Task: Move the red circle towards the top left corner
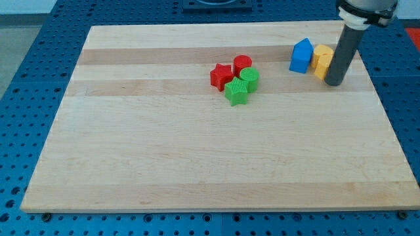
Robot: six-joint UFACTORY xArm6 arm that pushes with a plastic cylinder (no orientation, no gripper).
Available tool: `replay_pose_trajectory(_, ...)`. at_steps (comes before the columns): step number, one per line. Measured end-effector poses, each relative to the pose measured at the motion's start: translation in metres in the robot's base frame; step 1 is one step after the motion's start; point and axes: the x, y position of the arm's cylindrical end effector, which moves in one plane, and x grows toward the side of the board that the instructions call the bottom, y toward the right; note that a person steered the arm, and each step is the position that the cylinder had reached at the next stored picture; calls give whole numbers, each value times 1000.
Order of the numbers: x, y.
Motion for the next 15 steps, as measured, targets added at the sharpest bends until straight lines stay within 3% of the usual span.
replay_pose_trajectory(2, 4, -25)
replay_pose_trajectory(4, 5, -113)
replay_pose_trajectory(7, -22, -193)
replay_pose_trajectory(11, -101, -201)
replay_pose_trajectory(14, -128, -298)
replay_pose_trajectory(15, -137, -299)
